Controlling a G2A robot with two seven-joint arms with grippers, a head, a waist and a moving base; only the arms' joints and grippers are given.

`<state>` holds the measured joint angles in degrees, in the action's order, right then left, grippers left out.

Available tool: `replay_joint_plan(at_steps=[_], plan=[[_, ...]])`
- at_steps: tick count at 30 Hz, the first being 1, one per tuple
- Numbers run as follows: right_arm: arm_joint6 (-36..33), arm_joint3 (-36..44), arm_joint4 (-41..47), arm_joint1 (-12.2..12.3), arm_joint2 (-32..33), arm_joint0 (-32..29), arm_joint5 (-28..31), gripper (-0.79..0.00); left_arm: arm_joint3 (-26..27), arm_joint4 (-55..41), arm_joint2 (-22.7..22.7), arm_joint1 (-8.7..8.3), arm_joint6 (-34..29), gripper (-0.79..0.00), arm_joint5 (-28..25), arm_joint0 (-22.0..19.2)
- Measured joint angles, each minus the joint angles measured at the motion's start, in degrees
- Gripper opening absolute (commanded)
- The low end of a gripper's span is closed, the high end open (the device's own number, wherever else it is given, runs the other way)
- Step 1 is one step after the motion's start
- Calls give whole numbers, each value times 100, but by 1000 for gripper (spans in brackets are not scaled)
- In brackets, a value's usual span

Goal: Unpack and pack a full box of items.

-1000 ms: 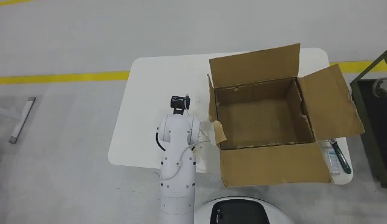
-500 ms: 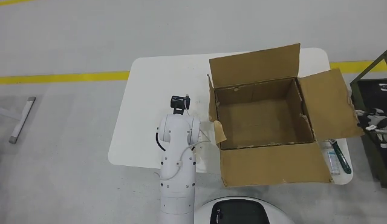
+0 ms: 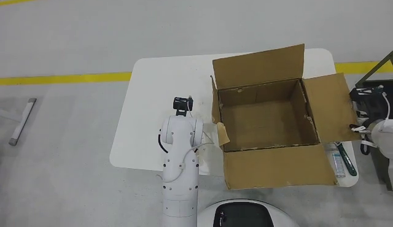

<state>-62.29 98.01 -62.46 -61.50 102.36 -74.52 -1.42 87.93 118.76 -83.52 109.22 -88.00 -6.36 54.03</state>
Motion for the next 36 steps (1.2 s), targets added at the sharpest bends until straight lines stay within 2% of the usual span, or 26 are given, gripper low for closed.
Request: replay_joint_plan(at_steps=[29, 31, 34, 36], plan=[[132, -471, 17, 12, -645, 302, 99, -779, 0, 0, 0, 0, 0, 0, 0, 0], [136, -491, 20, 13, -669, 313, 96, -606, 0, 0, 0, 0, 0, 0, 0, 0], [140, -521, 17, 15, -703, 328, 81, -545, 0, 0, 0, 0, 0, 0, 0, 0], [135, -541, 16, 18, -719, 339, 79, -471, 0, 0, 0, 0, 0, 0, 0, 0]])
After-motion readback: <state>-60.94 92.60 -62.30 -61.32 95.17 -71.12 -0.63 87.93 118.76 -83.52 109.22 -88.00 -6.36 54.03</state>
